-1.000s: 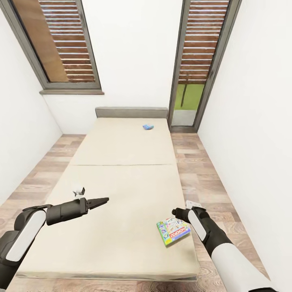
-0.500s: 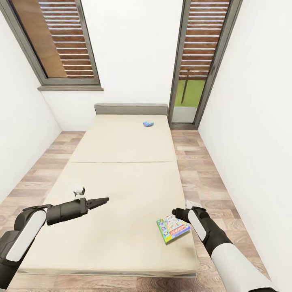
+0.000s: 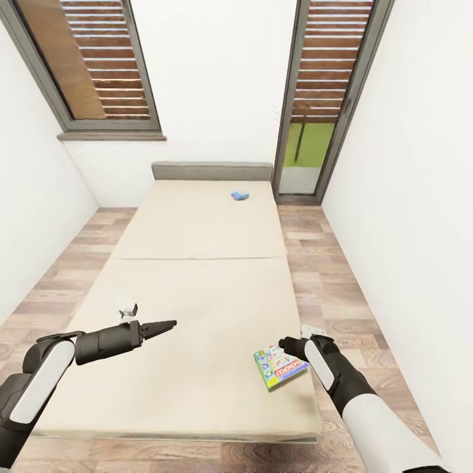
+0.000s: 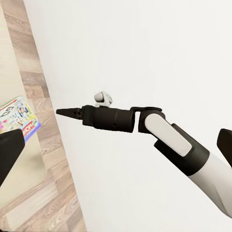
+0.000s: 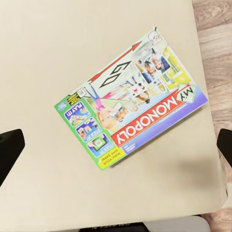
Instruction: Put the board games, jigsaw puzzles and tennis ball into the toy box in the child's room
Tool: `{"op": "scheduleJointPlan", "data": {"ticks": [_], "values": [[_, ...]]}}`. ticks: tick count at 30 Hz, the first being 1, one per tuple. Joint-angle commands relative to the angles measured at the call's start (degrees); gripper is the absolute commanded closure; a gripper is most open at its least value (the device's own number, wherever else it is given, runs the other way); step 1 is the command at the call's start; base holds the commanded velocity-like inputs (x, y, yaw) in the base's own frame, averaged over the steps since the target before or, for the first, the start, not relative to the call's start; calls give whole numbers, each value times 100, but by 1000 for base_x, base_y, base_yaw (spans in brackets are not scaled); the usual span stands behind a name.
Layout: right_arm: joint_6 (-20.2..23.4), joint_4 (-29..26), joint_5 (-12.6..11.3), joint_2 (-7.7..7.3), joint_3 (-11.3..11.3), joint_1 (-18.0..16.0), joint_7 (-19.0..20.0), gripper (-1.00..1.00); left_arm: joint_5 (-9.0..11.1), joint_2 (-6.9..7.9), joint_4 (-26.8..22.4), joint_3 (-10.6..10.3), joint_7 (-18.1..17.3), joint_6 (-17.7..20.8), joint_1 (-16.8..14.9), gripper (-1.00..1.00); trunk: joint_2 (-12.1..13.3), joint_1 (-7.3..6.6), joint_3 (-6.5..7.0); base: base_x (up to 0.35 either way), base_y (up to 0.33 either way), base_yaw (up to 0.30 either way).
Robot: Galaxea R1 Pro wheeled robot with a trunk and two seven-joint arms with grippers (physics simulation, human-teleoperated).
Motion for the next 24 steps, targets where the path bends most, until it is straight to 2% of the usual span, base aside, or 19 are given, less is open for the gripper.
{"op": "scheduleJointPlan", "data": {"ticks": [1, 24], "values": [[15, -8, -60, -3, 19, -3, -55, -100, 10, 4, 0, -5, -11, 22, -5, -100, -11, 3, -19, 0, 0, 0], [15, -8, -60, -3, 19, -3, -55, -100, 15, 2, 0, -2, 118, 22, -5, -100, -11, 3, -237, 0, 0, 0]]}}
